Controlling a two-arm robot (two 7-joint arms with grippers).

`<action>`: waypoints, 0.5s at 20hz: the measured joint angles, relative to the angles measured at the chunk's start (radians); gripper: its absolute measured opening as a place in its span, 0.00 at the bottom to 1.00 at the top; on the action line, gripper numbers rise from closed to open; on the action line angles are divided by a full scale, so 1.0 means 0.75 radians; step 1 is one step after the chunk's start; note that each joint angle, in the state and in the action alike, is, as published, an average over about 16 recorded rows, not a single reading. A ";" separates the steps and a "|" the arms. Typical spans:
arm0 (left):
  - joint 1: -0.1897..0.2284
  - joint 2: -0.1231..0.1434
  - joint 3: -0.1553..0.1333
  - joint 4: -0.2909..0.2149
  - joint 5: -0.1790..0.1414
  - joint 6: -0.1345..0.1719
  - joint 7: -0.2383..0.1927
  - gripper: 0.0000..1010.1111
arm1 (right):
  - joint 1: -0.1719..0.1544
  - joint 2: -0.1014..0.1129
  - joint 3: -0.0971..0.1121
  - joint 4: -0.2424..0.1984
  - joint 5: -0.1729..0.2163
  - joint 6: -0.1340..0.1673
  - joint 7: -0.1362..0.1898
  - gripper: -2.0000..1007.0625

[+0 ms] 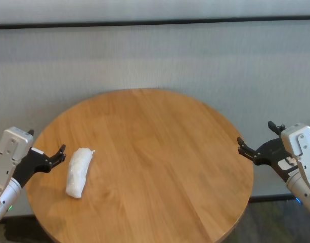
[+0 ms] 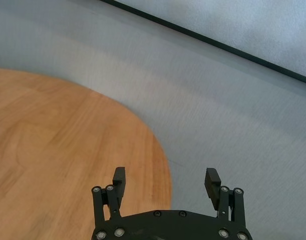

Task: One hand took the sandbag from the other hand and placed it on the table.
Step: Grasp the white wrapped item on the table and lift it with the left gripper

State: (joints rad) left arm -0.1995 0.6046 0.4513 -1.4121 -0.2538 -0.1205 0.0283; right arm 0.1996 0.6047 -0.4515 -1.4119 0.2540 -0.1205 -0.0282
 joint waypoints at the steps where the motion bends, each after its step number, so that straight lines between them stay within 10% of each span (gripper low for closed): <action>1: 0.000 0.000 0.000 0.000 0.000 0.000 0.000 0.99 | 0.000 0.000 0.000 0.000 0.000 0.000 0.000 0.99; 10: 0.000 0.000 0.000 0.000 0.000 0.000 0.000 0.99 | 0.000 0.000 0.000 0.000 0.000 0.000 0.000 0.99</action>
State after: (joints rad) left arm -0.1995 0.6046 0.4513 -1.4121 -0.2538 -0.1205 0.0283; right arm 0.1996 0.6047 -0.4515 -1.4119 0.2540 -0.1205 -0.0283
